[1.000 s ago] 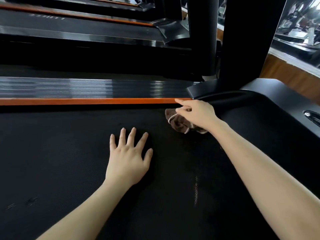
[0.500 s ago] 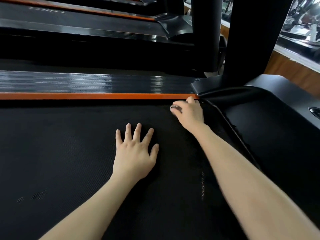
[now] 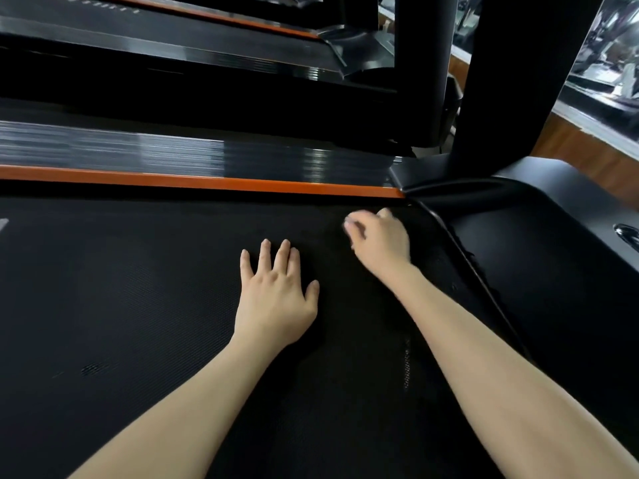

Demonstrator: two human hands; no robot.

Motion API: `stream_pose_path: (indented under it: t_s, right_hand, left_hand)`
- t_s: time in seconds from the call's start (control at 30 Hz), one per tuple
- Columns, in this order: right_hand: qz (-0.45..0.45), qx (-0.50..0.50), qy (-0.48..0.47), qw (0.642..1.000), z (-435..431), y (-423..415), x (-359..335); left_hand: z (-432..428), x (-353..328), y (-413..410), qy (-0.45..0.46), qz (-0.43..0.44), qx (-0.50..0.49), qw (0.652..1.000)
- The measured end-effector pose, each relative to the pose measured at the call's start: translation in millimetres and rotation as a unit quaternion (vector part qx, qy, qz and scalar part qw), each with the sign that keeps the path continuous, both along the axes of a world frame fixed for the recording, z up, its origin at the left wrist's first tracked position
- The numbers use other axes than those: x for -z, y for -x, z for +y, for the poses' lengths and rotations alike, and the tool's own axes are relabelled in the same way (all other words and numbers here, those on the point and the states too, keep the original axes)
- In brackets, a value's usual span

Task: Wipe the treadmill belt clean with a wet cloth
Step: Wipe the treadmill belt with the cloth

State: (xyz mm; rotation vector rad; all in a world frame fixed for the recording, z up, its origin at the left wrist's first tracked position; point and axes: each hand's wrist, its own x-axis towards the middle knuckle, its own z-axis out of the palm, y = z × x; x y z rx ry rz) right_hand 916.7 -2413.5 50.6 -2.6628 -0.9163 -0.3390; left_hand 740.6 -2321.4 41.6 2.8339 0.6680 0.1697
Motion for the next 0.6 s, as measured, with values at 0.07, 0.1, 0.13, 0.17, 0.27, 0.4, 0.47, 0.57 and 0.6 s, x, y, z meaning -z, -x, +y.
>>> stream_pose_path:
  t_s: [0.07,0.1,0.13,0.17,0.27,0.4,0.47,0.57,0.6]
  right_hand:
    - [0.001,-0.078,-0.016,0.997,-20.6,48.4,-1.0]
    - [-0.005,-0.113,-0.028,0.993,-38.4,74.3,-2.3]
    - [-0.009,-0.143,-0.036,0.989,-57.5,98.6,-2.9]
    - [-0.007,-0.172,-0.032,0.985,-74.3,115.5,-3.5]
    - [-0.06,-0.196,0.022,0.979,-95.6,100.9,-5.1]
    - [-0.021,0.035,0.024,0.999,-74.8,27.2,-8.1]
    - [0.018,0.062,0.018,0.998,-68.3,36.0,-4.5]
    - [-0.023,-0.082,-0.027,0.996,-79.1,106.9,-0.2]
    - [-0.008,-0.134,-0.035,0.99,-87.5,130.4,0.0]
  left_hand:
    - [0.9,0.1,0.1,0.006,-0.003,-0.002,1.0]
    - [1.3,-0.2,0.4,0.009,-0.007,-0.003,1.0]
    - [1.7,-0.1,0.6,0.012,-0.01,-0.004,1.0]
    - [1.8,0.0,0.6,0.013,-0.012,-0.004,1.0]
    - [1.0,0.1,1.2,0.008,-0.006,-0.003,1.0]
    - [1.3,1.0,0.9,0.002,0.003,-0.003,1.0]
    - [0.8,0.7,0.4,0.001,0.009,-0.002,1.0]
    - [1.2,0.7,0.4,0.002,0.01,-0.001,1.0]
    - [1.2,0.8,0.5,0.0,0.01,-0.001,1.0]
